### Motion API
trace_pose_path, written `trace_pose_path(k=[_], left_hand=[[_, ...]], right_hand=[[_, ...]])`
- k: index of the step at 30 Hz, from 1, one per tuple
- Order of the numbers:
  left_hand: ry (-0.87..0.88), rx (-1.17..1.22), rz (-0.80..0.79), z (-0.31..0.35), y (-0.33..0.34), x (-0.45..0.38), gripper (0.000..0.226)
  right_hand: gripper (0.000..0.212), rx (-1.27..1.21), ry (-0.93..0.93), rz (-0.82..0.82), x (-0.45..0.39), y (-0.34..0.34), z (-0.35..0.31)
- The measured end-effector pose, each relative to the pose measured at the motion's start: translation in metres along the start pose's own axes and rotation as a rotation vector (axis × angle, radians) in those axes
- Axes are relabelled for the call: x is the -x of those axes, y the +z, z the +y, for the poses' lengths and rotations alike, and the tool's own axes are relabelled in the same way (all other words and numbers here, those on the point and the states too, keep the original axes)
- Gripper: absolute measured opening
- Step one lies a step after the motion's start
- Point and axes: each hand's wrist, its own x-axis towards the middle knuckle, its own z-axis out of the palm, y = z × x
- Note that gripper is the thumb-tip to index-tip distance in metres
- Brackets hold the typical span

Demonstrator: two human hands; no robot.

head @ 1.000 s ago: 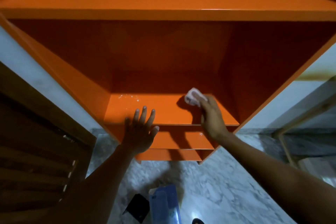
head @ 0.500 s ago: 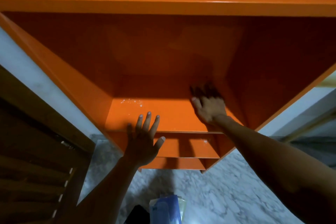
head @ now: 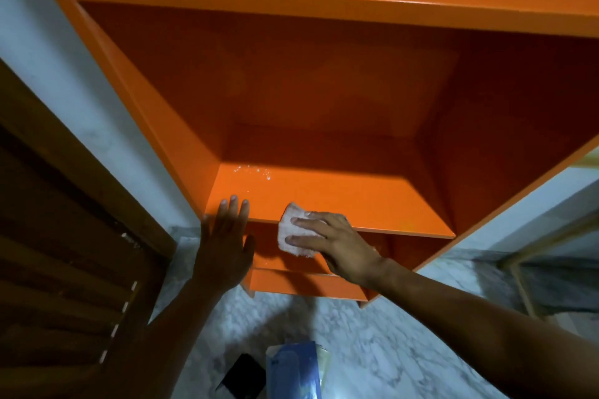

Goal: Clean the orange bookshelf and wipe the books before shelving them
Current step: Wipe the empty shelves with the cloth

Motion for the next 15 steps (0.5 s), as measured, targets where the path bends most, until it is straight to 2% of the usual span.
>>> trace_pose_path(k=[3, 6, 10, 11, 13, 15], left_hand=[[0.007, -0.021, -0.013, -0.007, -0.002, -0.005, 0.063], [0.055, -0.029, -0.016, -0.013, -0.002, -0.006, 0.065], [0.086, -0.002, 0.026, -0.014, -0.004, -0.002, 0.079], [0.088, 0.011, 0.029, -0.014, -0.003, -0.001, 0.082], [0.088, 0.030, 0.046, -0.015, -0.001, -0.001, 0.085], [0.077, 0.032, 0.047, -0.016, 0.002, -0.001, 0.087]], right_hand=[[0.069, -0.207, -0.028, 0.094, -0.015, -0.005, -0.018], [0.055, -0.359, 0.080, 0.255, -0.038, -0.020, -0.018], [0.046, -0.208, 0.393, 0.501, -0.062, -0.034, 0.043], [0.045, -0.129, 0.504, 0.471, -0.067, -0.033, 0.061], [0.050, 0.047, 0.666, 0.264, -0.077, -0.024, 0.089], [0.062, 0.110, 0.762, 0.091, -0.094, -0.013, 0.096]])
